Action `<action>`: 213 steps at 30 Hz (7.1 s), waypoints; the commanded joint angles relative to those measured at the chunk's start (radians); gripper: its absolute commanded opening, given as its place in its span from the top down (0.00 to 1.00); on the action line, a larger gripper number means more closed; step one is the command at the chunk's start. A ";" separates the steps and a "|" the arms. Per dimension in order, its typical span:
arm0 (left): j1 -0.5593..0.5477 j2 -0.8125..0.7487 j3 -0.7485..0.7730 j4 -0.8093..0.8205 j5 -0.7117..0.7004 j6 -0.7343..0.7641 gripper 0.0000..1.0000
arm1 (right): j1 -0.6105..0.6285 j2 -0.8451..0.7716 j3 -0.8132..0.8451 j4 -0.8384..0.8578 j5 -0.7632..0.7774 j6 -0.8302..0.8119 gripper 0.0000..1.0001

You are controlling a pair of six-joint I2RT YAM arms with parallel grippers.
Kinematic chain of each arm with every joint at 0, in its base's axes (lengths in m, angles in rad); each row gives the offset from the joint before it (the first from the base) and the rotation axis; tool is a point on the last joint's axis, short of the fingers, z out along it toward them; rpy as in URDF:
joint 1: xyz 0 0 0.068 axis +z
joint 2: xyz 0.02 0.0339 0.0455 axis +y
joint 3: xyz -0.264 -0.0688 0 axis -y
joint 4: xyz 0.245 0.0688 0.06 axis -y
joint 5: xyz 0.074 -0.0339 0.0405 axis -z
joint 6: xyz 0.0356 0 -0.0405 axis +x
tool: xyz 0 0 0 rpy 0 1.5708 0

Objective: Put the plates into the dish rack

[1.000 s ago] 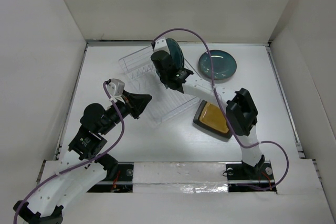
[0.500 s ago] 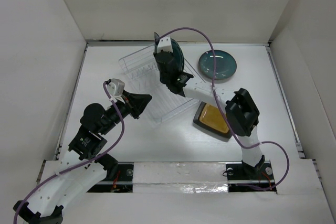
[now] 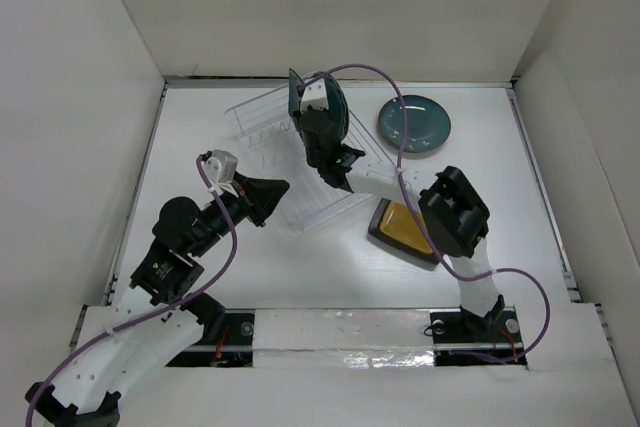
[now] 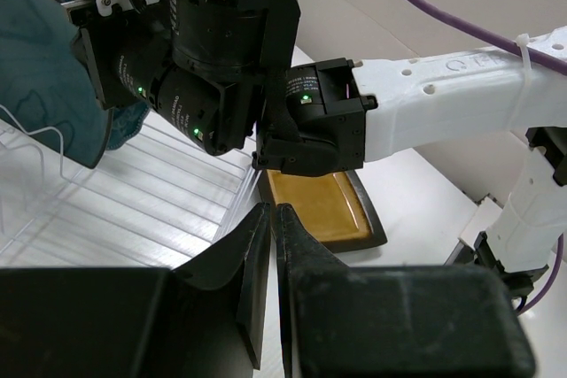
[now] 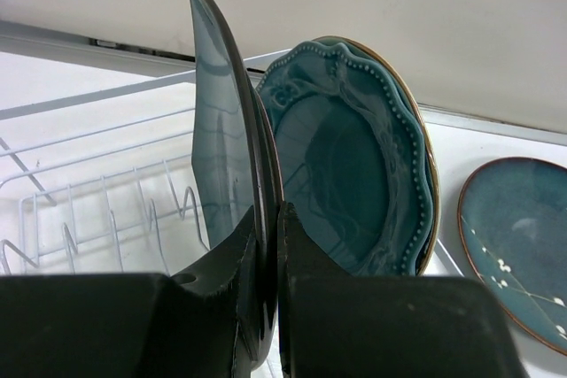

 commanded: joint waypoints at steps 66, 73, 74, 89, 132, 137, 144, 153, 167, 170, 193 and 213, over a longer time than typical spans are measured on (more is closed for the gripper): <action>0.004 0.049 0.029 0.027 -0.095 0.034 1.00 | -0.386 -0.632 -0.679 0.090 -0.518 0.524 1.00; 0.004 0.083 0.034 0.017 -0.153 0.052 1.00 | -0.633 -0.622 -0.756 0.033 -0.601 0.660 0.65; 0.004 0.087 0.036 0.016 -0.153 0.055 0.98 | -0.633 -0.609 -0.764 0.033 -0.615 0.679 0.58; 0.004 0.129 0.045 0.008 -0.221 0.077 0.69 | -0.900 -0.246 -0.762 0.229 -0.874 0.973 0.28; 0.004 0.019 0.040 0.007 -0.273 0.095 0.68 | -0.852 -0.518 -0.721 0.449 -0.959 1.101 1.00; 0.004 -0.046 0.028 0.011 -0.303 0.092 0.71 | -0.695 -0.678 -0.566 0.256 -0.825 0.822 1.00; 0.004 -0.139 0.005 0.036 -0.357 0.074 0.77 | -0.405 -0.559 -0.168 -0.052 -0.706 0.526 1.00; 0.004 -0.227 -0.023 0.060 -0.373 0.068 1.00 | -0.163 -0.286 0.291 -0.364 -0.428 0.319 1.00; 0.004 -0.192 -0.010 0.048 -0.339 0.055 0.82 | -0.058 -0.066 0.534 -0.499 -0.067 0.257 1.00; 0.004 -0.193 -0.010 0.051 -0.333 0.055 0.80 | -0.040 -0.039 0.533 -0.504 -0.040 0.253 1.00; 0.004 -0.183 -0.012 0.053 -0.316 0.052 0.79 | 0.045 0.135 0.559 -0.436 0.089 0.087 1.00; 0.004 -0.166 -0.012 0.053 -0.311 0.051 0.79 | 0.063 0.072 0.435 -0.441 0.043 0.185 0.49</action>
